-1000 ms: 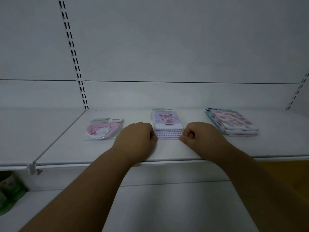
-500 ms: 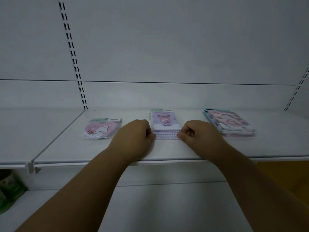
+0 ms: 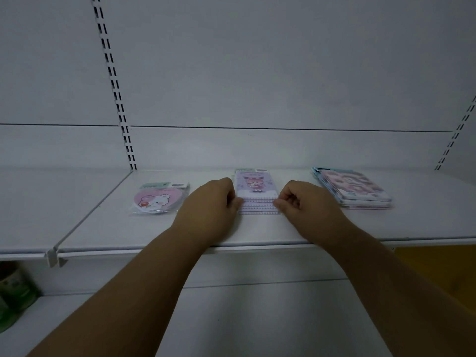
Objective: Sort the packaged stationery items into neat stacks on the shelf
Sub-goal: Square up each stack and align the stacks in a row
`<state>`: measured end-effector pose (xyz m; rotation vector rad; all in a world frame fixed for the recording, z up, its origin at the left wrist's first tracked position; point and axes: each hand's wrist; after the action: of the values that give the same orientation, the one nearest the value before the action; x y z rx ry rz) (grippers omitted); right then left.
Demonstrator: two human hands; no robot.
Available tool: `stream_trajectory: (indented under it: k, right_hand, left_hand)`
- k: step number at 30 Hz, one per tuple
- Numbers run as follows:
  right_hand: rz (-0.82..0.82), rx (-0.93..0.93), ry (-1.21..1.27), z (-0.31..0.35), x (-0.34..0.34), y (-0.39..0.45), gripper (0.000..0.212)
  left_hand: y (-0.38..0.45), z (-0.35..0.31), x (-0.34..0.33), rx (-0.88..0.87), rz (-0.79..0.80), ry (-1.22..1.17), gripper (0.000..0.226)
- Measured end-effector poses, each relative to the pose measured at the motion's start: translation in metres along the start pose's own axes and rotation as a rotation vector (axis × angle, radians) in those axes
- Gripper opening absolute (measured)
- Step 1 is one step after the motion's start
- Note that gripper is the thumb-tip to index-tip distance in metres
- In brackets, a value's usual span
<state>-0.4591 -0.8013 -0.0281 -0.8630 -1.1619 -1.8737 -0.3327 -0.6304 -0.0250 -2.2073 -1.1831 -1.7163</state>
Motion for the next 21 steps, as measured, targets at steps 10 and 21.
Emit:
stream_trajectory:
  k: [10,21]
  right_hand:
    - [-0.008,-0.059,0.038,0.0001,-0.0006,0.0001,0.019]
    - [-0.029,-0.013,-0.022,0.0005,-0.0015,-0.0019,0.02]
  left_hand:
    - [-0.0009,-0.0013,-0.0007,-0.008,-0.017,0.013,0.022]
    - [-0.0029,0.0027,-0.002,-0.03,-0.01,0.01,0.016]
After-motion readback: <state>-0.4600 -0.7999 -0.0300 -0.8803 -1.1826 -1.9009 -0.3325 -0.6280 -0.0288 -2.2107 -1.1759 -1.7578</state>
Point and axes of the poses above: each hand's wrist, its own y-axis towards the middle knuckle, its own x-axis out of the back of the hand, z = x × y, and after that the axes turned 8 degrees about z, right-handed
